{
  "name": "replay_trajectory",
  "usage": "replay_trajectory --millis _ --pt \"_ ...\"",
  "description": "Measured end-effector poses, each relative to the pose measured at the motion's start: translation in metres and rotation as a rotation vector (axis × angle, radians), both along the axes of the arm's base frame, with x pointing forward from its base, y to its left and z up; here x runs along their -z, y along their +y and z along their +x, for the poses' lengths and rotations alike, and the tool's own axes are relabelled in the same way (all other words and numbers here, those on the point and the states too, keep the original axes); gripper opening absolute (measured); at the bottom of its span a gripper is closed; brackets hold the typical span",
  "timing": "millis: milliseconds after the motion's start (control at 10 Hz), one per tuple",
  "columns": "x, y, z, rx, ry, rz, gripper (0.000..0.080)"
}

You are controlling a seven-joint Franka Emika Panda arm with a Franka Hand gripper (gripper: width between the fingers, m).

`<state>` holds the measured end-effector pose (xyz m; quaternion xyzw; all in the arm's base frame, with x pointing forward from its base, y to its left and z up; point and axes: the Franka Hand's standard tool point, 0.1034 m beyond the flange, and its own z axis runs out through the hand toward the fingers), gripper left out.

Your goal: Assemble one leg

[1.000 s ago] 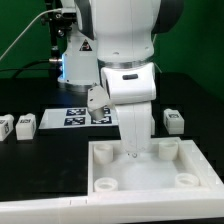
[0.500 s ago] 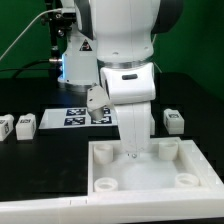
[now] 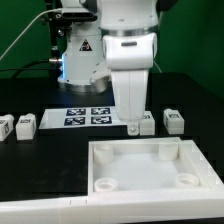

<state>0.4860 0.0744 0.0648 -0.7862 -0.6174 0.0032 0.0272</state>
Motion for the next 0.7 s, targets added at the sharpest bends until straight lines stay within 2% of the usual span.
replay_trajectory --millis 200,500,700 --pt "-0.004 0.018 -0.009 0.151 0.007 -0.002 0.0649" --pt "-0.004 0.054 -0.019 0.584 0.022 -0.002 0.0649" --pt "-0.004 0.057 -0.020 0.797 0.043 0.004 0.0649"
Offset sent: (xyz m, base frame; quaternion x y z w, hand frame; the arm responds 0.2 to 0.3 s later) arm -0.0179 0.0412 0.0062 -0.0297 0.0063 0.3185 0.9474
